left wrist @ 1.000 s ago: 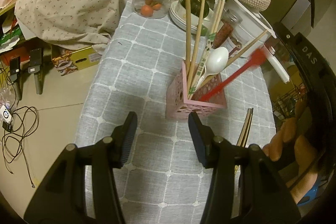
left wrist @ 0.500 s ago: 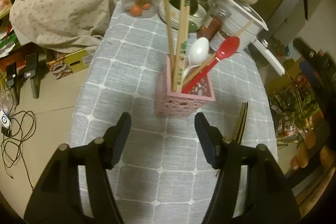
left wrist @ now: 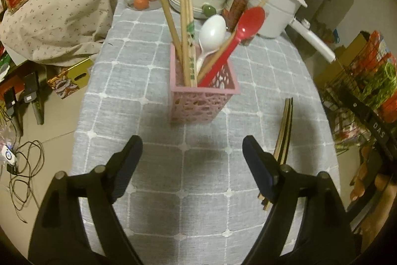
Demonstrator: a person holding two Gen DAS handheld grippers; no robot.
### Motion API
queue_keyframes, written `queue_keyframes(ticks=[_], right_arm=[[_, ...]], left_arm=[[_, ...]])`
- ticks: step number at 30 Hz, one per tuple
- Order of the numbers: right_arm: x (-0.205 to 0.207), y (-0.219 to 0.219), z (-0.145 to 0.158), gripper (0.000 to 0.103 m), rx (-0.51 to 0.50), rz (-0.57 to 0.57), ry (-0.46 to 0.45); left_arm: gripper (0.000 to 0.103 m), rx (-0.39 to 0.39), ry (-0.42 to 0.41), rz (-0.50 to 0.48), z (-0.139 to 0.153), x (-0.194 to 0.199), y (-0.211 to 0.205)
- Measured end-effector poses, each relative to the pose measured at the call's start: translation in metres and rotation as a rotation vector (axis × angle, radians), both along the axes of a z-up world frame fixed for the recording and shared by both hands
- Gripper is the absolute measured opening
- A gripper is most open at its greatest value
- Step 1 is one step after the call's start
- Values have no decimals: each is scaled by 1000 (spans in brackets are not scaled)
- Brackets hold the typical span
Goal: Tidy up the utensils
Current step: 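Move the right tool to the black chopstick while the left tool reaches the wooden chopsticks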
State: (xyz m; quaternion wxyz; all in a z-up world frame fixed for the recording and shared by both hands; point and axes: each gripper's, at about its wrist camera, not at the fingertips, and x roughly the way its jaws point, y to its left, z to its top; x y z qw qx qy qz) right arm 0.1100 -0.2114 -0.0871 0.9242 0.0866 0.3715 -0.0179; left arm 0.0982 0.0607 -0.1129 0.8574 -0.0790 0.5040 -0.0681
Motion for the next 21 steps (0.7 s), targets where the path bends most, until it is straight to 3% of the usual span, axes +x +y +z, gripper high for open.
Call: queue_keyframes(ticks=[4, 7, 11, 15, 17, 21], right_arm=[[8, -17, -23, 85, 25, -22, 88], [26, -31, -50, 85, 35, -49, 249], [42, -46, -80, 85, 109, -66, 374], [52, -51, -99, 85, 118, -89, 432], [57, -50, -103, 80, 99, -84, 439], [65, -41, -112, 46, 71, -41, 462]], left_arm=[[85, 33, 36, -37, -12, 2, -10], [85, 31, 78, -52, -21, 4, -14], [85, 28, 97, -64, -26, 6, -24], [85, 13, 106, -85, -26, 9, -35], [85, 12, 112, -95, -27, 10, -40], [85, 26, 118, -103, -30, 13, -47]])
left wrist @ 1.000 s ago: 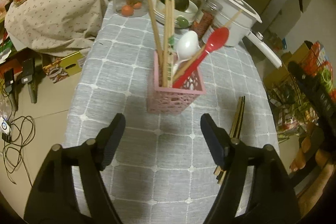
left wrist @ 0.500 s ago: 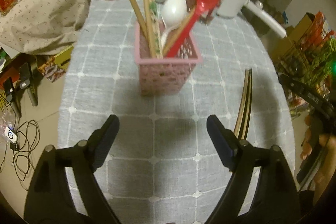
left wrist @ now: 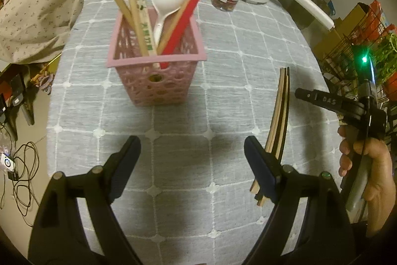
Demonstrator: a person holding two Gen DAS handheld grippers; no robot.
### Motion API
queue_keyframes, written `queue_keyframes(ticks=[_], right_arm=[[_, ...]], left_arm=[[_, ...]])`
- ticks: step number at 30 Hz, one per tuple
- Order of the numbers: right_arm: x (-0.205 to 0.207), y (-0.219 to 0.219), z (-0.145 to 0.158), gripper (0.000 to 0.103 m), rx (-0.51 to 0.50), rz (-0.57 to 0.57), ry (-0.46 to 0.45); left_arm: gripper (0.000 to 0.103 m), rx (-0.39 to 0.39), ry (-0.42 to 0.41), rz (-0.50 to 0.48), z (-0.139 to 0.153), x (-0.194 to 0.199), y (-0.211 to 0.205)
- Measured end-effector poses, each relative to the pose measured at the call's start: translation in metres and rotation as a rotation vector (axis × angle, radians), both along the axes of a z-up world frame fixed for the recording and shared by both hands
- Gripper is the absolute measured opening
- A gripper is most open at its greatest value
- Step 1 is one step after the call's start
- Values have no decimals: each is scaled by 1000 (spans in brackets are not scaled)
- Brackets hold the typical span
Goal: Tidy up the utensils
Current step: 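Move the right tool to the black chopstick while the left tool reaches the wooden chopsticks, then grasp the black chopstick with the right tool while the left grasps a wooden chopstick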
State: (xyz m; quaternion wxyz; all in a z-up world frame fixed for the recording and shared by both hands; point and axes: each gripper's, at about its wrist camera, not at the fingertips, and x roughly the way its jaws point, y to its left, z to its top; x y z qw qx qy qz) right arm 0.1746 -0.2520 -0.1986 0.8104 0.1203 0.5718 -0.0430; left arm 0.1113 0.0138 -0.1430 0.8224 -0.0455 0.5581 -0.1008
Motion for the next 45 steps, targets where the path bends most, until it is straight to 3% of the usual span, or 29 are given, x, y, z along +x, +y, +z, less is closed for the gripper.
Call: queue_keyframes(ticks=[1, 5, 12, 19, 24, 25, 31, 33, 38, 45], right_arm=[[2, 2, -4, 38, 14, 12, 12], [7, 6, -10, 27, 49, 27, 26], [11, 19, -13, 26, 30, 61, 29], [14, 26, -16, 26, -79, 87, 92], [14, 41, -16, 23, -170, 138, 68], [14, 40, -16, 15, -148, 144, 66], [5, 20, -14, 6, -4, 121, 80], [1, 13, -11, 5, 17, 116, 74], [-11, -9, 4, 6, 70, 97, 35], [-20, -35, 5, 6, 126, 79, 35]], left_arm=[[85, 0, 3, -2, -1, 1, -1], [85, 5, 7, -3, -2, 2, -4], [85, 16, 3, -5, -3, 2, -3], [85, 24, 7, -8, -5, 3, -1], [85, 25, 4, -23, -5, 1, -4], [85, 25, 2, -31, -4, 0, -6], [85, 39, -12, -95, 2, -14, -19], [81, 30, -16, -117, 4, -17, -24], [49, 42, 3, -178, -2, -12, -51], [27, 38, 67, -244, -23, 23, -102]])
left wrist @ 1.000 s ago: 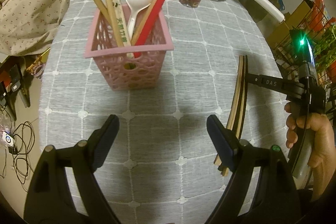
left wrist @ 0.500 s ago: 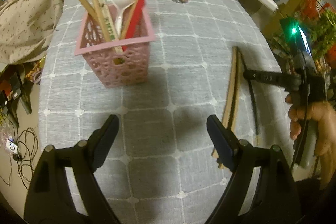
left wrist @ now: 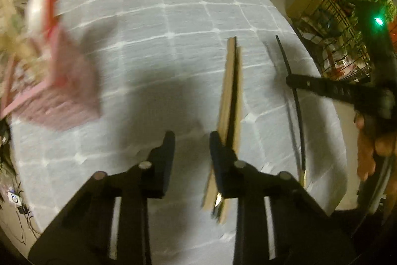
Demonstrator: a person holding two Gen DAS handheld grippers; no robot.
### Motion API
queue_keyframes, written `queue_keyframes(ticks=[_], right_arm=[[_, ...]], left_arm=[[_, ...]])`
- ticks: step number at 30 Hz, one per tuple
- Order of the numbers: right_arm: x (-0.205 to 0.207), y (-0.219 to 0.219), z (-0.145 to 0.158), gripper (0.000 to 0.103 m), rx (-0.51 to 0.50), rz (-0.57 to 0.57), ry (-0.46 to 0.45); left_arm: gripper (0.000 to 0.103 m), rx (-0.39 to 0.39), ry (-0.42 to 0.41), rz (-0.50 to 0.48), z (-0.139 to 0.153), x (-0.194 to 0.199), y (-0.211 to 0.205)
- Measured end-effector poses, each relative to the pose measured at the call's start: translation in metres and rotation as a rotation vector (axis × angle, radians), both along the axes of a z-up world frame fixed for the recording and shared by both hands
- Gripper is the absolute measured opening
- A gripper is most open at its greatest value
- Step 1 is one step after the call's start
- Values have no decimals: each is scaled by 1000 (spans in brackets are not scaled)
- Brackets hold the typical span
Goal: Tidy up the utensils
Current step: 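Grasp the black chopstick with the right tool while the left grasps a wooden chopstick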
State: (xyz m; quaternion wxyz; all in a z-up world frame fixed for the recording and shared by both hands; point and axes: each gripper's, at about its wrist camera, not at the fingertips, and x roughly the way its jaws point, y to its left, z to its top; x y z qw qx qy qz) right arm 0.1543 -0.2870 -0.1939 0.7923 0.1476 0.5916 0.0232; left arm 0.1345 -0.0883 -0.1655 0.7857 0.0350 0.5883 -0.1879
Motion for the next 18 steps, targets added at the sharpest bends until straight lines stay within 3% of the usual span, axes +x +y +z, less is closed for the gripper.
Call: queue_keyframes(ticks=[3, 5, 8, 15, 18], right_arm=[[-2, -8, -1, 6, 23, -4, 4], [-3, -10, -1, 6, 34, -4, 4], [-3, -11, -1, 6, 46, 2, 6], [0, -13, -3, 6, 63, 16, 12], [0, -15, -3, 6, 68, 10, 11]], left_arm=[[20, -15, 25, -13, -8, 19, -20], [10, -37, 52, -20, -14, 32, -30], [10, -61, 90, -16, -22, 49, -44], [10, 14, 82, -46, -26, 61, -67], [10, 84, 79, -62, -29, 65, -77]])
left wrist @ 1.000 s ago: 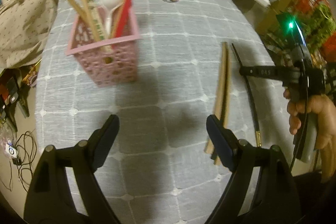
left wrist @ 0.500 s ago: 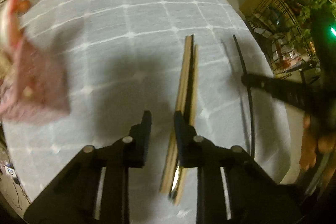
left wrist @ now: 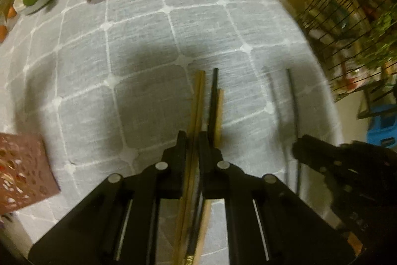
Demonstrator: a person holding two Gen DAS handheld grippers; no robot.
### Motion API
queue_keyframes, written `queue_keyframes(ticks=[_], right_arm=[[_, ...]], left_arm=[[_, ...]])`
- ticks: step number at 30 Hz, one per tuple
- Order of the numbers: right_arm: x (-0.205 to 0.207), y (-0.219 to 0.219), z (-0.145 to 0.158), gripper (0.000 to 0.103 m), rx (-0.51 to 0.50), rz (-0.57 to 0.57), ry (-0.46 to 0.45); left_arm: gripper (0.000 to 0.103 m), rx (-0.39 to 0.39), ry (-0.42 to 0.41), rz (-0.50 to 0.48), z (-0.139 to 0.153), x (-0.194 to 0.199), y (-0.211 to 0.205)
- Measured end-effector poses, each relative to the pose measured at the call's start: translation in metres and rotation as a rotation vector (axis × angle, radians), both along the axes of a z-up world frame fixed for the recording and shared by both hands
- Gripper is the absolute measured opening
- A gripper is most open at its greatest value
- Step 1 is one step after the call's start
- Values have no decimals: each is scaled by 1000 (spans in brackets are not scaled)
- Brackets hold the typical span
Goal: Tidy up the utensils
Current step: 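Grasp the black chopstick with the right tool while the left grasps a wooden chopstick, then lift the wooden chopstick with the left tool while the right lifts the black chopstick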
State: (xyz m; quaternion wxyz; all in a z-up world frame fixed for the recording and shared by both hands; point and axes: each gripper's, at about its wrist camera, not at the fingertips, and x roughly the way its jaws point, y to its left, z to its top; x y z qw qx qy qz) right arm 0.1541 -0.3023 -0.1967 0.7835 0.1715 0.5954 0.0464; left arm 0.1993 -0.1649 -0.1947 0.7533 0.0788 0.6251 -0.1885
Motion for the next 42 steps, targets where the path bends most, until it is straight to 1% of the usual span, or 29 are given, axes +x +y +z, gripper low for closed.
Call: queue_keyframes(ticks=[3, 5, 8, 12, 14, 16, 19, 21, 24, 25, 26, 27, 28, 29, 30, 32, 35, 36, 37, 38, 40, 41, 42], right_arm=[[0, -3, -1, 6, 2, -13, 3], [0, -5, -3, 6, 1, -22, 10], [0, -7, -7, 6, 1, -35, 21], [0, -9, -9, 6, 30, -47, 24], [0, -9, -4, 6, 51, -57, 6], [-2, -7, 9, 6, 65, -58, -41], [-8, 3, 33, 6, 70, -34, -115], [-13, 7, 43, 6, 68, -15, -141], [-19, 9, 55, 6, 7, -16, -180], [-19, 6, 54, 8, -14, -32, -184], [-19, 4, 50, 10, -20, -47, -169], [-17, 0, 44, 18, -19, -61, -145], [-14, -4, 34, 29, -9, -77, -112], [-11, -7, 24, 34, -2, -87, -78], [-9, -8, 14, 40, -7, -91, -45], [-3, -5, 2, 40, -38, -79, -14], [6, 7, -10, 39, -93, -42, 4], [9, 13, -13, 33, -104, -24, 9], [12, 19, -16, 23, -121, -4, 20], [13, 24, -19, 22, -144, 8, 30], [16, 36, -18, 20, -222, 28, 24], [17, 39, -18, 19, -241, 31, 23], [18, 43, -18, 16, -268, 37, 20]], left_arm=[[10, 54, -12, -39, -2, 0, -10], [11, 83, 1, -39, -2, 3, -13], [11, 104, 15, -43, -3, 4, -18], [10, 133, -19, -57, 1, -6, -19], [10, 105, -27, -53, 3, -13, -14], [10, 75, -41, -48, 11, -23, -2], [10, 43, -92, -48, 34, -36, 20], [10, 11, -121, -42, 49, -45, 36], [10, -37, -155, -26, 68, -61, 59], [10, -53, -165, -24, 72, -67, 66], [10, -69, -175, -21, 76, -74, 71], [10, -83, -184, -18, 78, -80, 74], [10, -92, -192, -18, 80, -86, 81], [10, -104, -204, -16, 83, -94, 87], [10, -115, -208, -14, 83, -93, 93], [10, -148, -229, 2, 86, -101, 103], [10, -169, -242, 47, 89, -102, 112], [10, -181, -243, 51, 90, -101, 113], [10, -190, -246, 52, 91, -102, 114], [10, -194, -252, 52, 92, -102, 114], [10, -197, -255, 48, 95, -106, 115], [10, -200, -255, 46, 95, -107, 115], [10, -201, -260, 46, 96, -109, 115]])
